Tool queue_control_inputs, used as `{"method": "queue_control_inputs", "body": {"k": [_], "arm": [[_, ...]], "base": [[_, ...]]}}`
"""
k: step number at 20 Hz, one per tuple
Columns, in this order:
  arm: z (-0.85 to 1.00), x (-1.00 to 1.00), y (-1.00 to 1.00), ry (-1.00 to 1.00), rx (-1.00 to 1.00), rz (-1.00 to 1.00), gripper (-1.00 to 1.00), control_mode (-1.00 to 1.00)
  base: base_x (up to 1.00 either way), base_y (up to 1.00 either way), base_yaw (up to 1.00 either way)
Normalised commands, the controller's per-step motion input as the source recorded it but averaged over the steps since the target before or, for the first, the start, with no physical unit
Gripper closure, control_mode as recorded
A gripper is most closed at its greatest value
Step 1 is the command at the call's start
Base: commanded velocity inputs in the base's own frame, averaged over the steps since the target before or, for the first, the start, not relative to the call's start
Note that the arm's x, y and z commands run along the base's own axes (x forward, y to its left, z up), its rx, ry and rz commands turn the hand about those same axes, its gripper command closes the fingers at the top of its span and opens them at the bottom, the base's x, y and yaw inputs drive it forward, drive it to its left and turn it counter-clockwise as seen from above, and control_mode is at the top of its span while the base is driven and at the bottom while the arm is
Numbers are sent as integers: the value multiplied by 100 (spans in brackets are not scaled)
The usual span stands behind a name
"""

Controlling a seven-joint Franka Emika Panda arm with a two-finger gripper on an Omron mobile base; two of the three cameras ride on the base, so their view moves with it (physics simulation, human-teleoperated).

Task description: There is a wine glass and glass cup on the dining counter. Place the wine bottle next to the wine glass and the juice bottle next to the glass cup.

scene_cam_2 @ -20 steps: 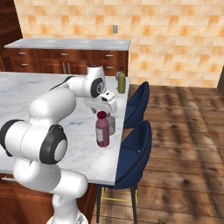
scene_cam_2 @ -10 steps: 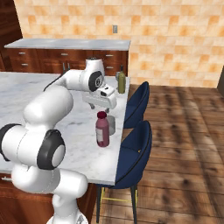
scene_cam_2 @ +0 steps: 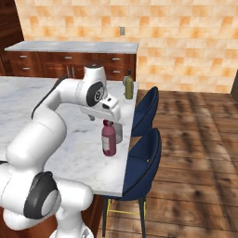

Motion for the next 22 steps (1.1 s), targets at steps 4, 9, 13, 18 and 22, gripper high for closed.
{"method": "queue_control_inputs", "body": {"k": [4, 9, 13, 18, 22], "arm": [[8, -78, 7, -15, 0, 0, -100, -100], [3, -86, 7, -23, 0, 9, -100, -100], [2, -85, 14, -23, -2, 10, -100, -100], [0, -84, 21, -21, -9, 3, -100, -100], [0, -86, 25, -30, -20, 1, -100, -100]], "base": [[0, 0, 0], [0, 0, 0], [0, 0, 0], [0, 0, 0], [0, 0, 0]]}}
